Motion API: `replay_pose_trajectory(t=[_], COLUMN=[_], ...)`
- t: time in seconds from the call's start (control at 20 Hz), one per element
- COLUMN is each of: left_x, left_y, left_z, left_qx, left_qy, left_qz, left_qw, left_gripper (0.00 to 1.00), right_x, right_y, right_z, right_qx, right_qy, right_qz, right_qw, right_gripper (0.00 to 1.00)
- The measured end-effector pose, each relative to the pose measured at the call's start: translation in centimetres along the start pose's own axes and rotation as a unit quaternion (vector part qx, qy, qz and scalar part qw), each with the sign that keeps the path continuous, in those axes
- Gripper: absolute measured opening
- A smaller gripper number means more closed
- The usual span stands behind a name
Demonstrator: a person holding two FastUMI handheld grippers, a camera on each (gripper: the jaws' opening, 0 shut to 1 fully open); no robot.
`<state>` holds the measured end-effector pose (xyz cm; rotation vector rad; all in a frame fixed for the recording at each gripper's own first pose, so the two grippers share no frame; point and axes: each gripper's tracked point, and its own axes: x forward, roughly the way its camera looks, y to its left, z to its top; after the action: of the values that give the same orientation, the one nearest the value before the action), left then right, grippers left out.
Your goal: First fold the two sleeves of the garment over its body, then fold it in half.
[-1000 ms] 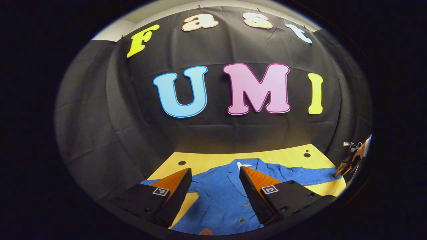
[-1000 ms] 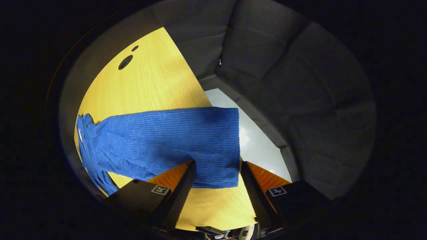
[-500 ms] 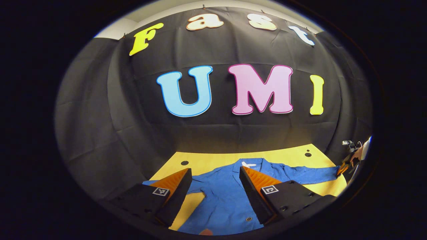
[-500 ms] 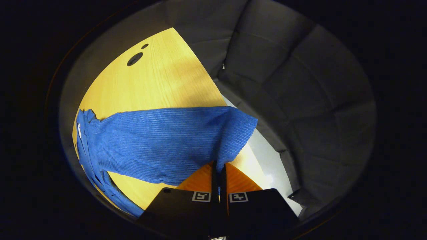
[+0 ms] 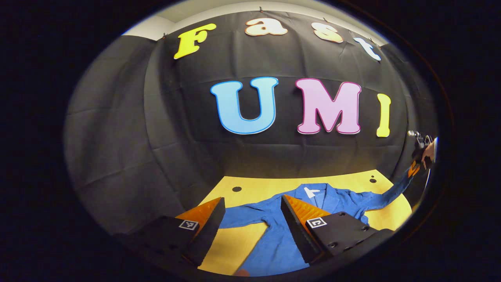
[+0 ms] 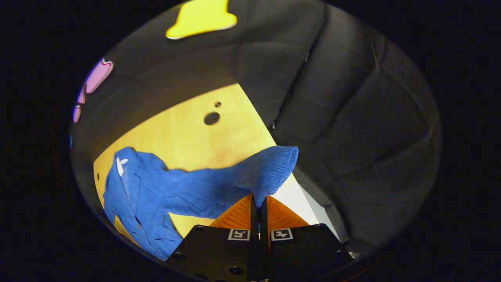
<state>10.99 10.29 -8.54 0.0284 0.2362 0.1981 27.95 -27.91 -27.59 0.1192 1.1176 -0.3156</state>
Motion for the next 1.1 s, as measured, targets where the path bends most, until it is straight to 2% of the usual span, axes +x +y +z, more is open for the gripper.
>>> replay_pose_trajectory(t=[0.1,0.2,0.3,0.4,0.55,0.75,0.95,1.05,1.1], left_x=[-0.4,-0.5,-0.8,-1.0,-1.9,-4.0,-6.3,-7.3,-7.9], left_y=[2.5,5.0,7.7,10.4,13.6,17.2,19.4,20.0,20.4], left_z=[-0.3,-1.2,-2.7,-3.9,-6.4,-9.1,-11.7,-12.6,-13.1], left_qx=[-0.010,-0.019,-0.024,-0.030,-0.035,-0.044,-0.080,-0.094,-0.099], left_qy=[-0.004,0.001,0.010,0.019,0.054,0.091,0.125,0.138,0.144], left_qz=[0.009,0.022,0.039,0.059,0.089,0.132,0.180,0.203,0.212], left_qw=[1.000,1.000,0.999,0.998,0.994,0.986,0.972,0.965,0.962], left_gripper=[0.82,0.85,0.83,0.83,0.83,0.85,0.85,0.85,0.88], right_x=[-3.7,-6.9,-9.4,-11.0,-9.3,-3.8,1.4,3.2,3.7], right_y=[4.7,11.5,18.4,25.9,35.4,45.7,51.3,53.6,54.5], right_z=[3.4,5.6,6.4,5.4,1.7,-5.1,-12.5,-16.1,-17.6], right_qx=[-0.029,-0.046,-0.084,-0.110,-0.141,-0.182,-0.208,-0.202,-0.197], right_qy=[-0.043,-0.071,-0.092,-0.090,-0.063,-0.010,0.063,0.100,0.119], right_qz=[0.019,0.055,0.087,0.131,0.180,0.212,0.220,0.226,0.231], right_qw=[0.998,0.995,0.988,0.981,0.971,0.960,0.951,0.948,0.946], right_gripper=[0.05,0.05,0.05,0.04,0.05,0.05,0.05,0.05,0.05])
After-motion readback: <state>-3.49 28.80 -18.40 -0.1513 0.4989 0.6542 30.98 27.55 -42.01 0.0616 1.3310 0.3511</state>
